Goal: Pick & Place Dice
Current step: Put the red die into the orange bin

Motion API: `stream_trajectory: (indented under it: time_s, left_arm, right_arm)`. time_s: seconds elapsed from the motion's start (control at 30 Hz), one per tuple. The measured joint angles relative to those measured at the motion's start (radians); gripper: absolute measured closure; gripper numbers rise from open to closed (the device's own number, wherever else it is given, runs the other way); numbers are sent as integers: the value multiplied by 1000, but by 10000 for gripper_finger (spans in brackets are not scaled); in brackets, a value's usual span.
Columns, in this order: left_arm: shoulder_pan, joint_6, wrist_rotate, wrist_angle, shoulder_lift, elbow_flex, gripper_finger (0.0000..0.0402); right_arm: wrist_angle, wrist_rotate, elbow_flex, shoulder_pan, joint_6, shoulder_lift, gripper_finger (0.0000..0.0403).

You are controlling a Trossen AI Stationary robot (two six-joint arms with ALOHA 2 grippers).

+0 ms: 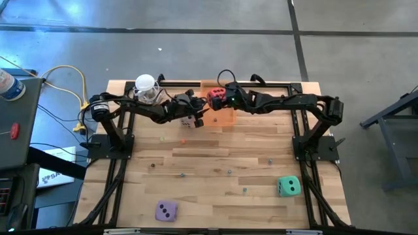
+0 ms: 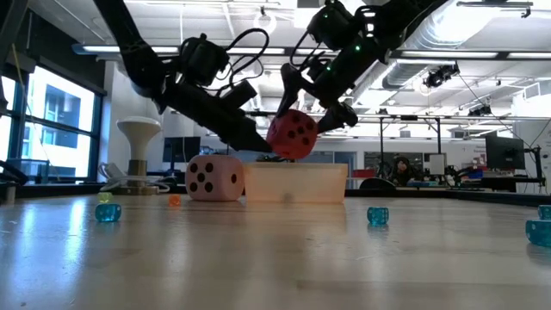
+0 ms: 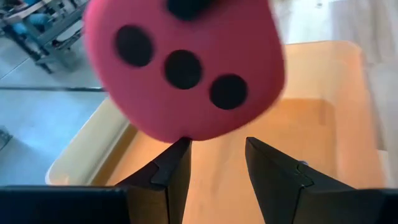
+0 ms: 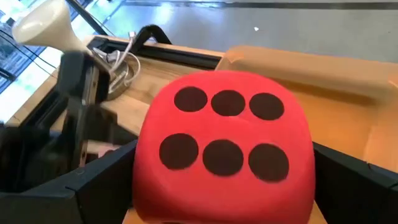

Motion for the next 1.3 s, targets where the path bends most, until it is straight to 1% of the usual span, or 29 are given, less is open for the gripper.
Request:
stream_trajectory:
  time_s: [0.17,0.3,0.4,0.47,0.6,0.67,0.73,0.8,0.93,1.0,1.1,1.17,1.3]
  left_arm:
    - [12,-27,3,-3,0,2,254]
    - [-11,-26,-2,-10,0,3,254]
    - [-44,-26,-26,-31,0,3,253]
    - [-75,-25,-93,-52,0,4,253]
    - [-133,8,-266,-81,-1,6,253]
    - [-157,25,-316,-73,-4,6,253]
    - [-181,34,-335,-68,-9,6,253]
    - [-214,27,-325,-48,-9,6,253]
    - [-272,74,-186,39,-2,5,253]
    - [-281,87,-152,87,0,3,253]
    - [-271,76,-154,182,-1,4,253]
    - [-254,67,-154,218,-1,4,253]
    - [-199,35,-147,189,0,4,253]
  right_arm:
    - [-38,35,0,2,6,0,3]
    - [-40,34,0,-3,0,0,3]
    - [-38,34,0,-12,-2,0,3]
    - [-37,35,0,-22,-3,0,3]
    - [-42,54,0,-42,-4,3,3]
    - [-42,60,0,-47,-5,3,3]
    - [-46,59,0,-49,-5,3,3]
    - [-55,59,0,-49,-4,3,3]
    - [-48,61,0,-47,9,3,3]
    - [-40,64,0,-42,11,3,3]
    - [-29,65,0,-32,11,3,3]
    - [-17,59,0,-24,12,3,3]
    - [24,38,0,-3,1,3,3]
